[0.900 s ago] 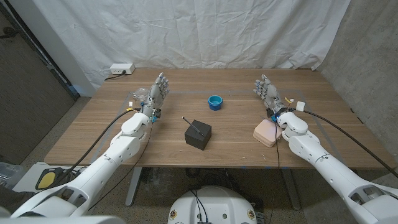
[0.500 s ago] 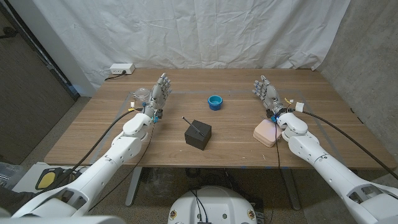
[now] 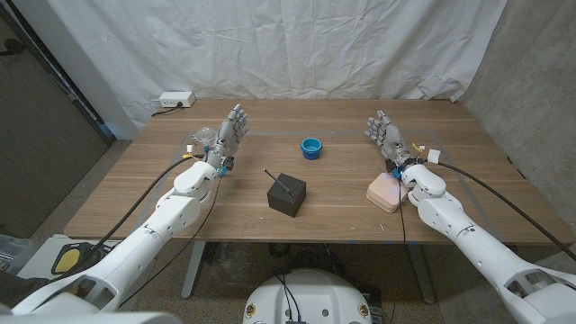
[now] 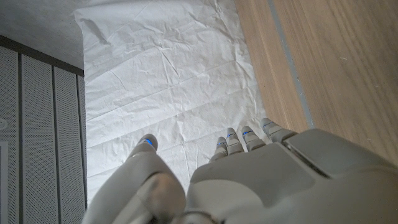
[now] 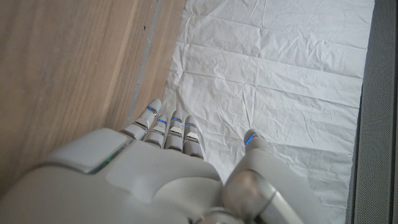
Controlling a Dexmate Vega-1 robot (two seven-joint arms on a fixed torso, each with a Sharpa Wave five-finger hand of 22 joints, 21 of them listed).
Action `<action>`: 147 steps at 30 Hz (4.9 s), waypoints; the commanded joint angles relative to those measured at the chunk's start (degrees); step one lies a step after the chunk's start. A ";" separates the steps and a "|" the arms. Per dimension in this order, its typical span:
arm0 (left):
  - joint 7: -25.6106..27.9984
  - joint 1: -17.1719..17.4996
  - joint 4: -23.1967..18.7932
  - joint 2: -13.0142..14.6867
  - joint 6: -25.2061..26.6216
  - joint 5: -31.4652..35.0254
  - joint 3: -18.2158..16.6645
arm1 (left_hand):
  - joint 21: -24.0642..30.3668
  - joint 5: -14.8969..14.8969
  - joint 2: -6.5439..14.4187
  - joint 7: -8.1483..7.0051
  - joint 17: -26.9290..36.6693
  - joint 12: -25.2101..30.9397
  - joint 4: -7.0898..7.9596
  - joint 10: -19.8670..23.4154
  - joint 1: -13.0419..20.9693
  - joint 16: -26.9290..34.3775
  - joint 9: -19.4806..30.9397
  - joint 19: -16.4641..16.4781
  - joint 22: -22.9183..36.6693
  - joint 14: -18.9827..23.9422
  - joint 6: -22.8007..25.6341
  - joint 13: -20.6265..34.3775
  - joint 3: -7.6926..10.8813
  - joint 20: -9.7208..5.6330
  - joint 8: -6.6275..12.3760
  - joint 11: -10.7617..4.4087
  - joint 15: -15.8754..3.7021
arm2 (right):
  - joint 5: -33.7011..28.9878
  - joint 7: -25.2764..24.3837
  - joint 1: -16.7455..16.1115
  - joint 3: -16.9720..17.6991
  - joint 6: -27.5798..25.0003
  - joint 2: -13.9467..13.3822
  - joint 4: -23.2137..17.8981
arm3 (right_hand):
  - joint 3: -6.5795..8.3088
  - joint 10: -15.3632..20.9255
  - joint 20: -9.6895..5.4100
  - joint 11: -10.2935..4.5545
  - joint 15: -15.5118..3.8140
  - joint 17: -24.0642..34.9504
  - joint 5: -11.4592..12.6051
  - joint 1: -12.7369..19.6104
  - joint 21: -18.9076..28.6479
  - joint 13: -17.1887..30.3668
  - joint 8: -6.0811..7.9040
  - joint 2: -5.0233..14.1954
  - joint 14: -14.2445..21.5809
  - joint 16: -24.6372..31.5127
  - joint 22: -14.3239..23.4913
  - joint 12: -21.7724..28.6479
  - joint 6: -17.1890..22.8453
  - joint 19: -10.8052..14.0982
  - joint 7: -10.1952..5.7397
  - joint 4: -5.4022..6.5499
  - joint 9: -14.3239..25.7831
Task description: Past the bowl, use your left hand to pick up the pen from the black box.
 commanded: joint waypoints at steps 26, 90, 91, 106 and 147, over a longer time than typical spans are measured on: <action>-4.01 2.83 -0.67 2.77 -6.24 0.99 -1.46 | -0.01 0.70 1.08 -0.86 0.17 0.25 -1.13 1.38 2.92 0.09 0.13 -0.69 0.14 1.15 1.40 0.32 0.58 -3.59 0.26 -1.33 -0.87 | -1.27 -2.49 -2.58 0.54 3.00 0.10 -4.70 | 0.27 0.50 -1.12 0.06 0.04 0.18 0.14 0.73 -1.01 0.17 0.37 0.34 0.61 0.29 0.11 -0.27 0.69 0.84 -0.08 -0.42 0.06; -1.20 11.62 -9.37 8.92 -10.73 5.69 -5.23 | 0.11 0.20 3.80 -4.82 0.66 -0.84 -8.77 -4.95 17.21 -0.28 0.72 -7.26 0.75 -4.68 15.87 1.00 3.25 6.13 2.95 0.59 3.31 | -1.63 -3.13 -2.20 0.48 2.46 -0.11 -5.65 | -0.10 0.73 -0.67 0.00 0.38 0.23 -0.19 0.77 -2.70 0.20 0.32 0.68 0.92 0.25 0.19 -0.67 1.10 1.54 -0.15 -0.79 -0.03; -1.35 11.75 -9.44 9.04 -10.74 5.54 -5.31 | 0.13 0.19 3.90 -4.81 0.66 -0.84 -8.86 -5.01 17.40 -0.27 0.72 -7.27 0.75 -4.70 15.99 1.00 3.32 6.12 2.98 0.60 3.28 | -1.67 -3.04 -2.07 0.42 2.53 -0.02 -5.39 | -0.10 0.74 -0.70 0.00 0.37 0.23 -0.19 0.77 -2.70 0.20 0.31 0.68 0.92 0.25 0.19 -0.67 1.09 1.56 -0.15 -0.79 -0.03; 3.11 16.05 -14.47 11.33 -10.48 9.38 -7.71 | 0.27 -0.02 4.52 -4.95 0.65 -0.58 -10.02 -5.11 19.58 -0.17 0.76 -7.29 0.74 -4.78 16.88 1.03 4.00 6.09 3.01 0.67 3.07 | -1.85 -2.04 -0.94 0.03 3.56 0.80 -3.48 | -0.17 0.85 -0.78 0.04 0.36 0.22 -0.27 0.83 -3.05 0.20 0.31 0.75 1.08 0.26 0.21 -0.72 1.20 1.83 -0.28 -0.92 -0.03; 6.81 23.73 -24.05 17.38 -5.09 15.09 -13.73 | 0.54 -0.66 5.09 -5.37 0.54 0.11 -12.94 -4.32 25.28 0.13 0.81 -7.03 0.72 -3.92 19.86 1.05 5.31 6.07 3.29 0.10 2.70 | -3.98 -5.09 -1.54 -0.25 2.56 0.11 -6.32 | -0.30 1.46 -0.86 -0.14 0.34 0.27 -0.47 0.86 -3.77 0.21 0.41 1.16 2.10 0.48 0.30 -0.72 1.78 2.85 -0.55 -1.09 -0.04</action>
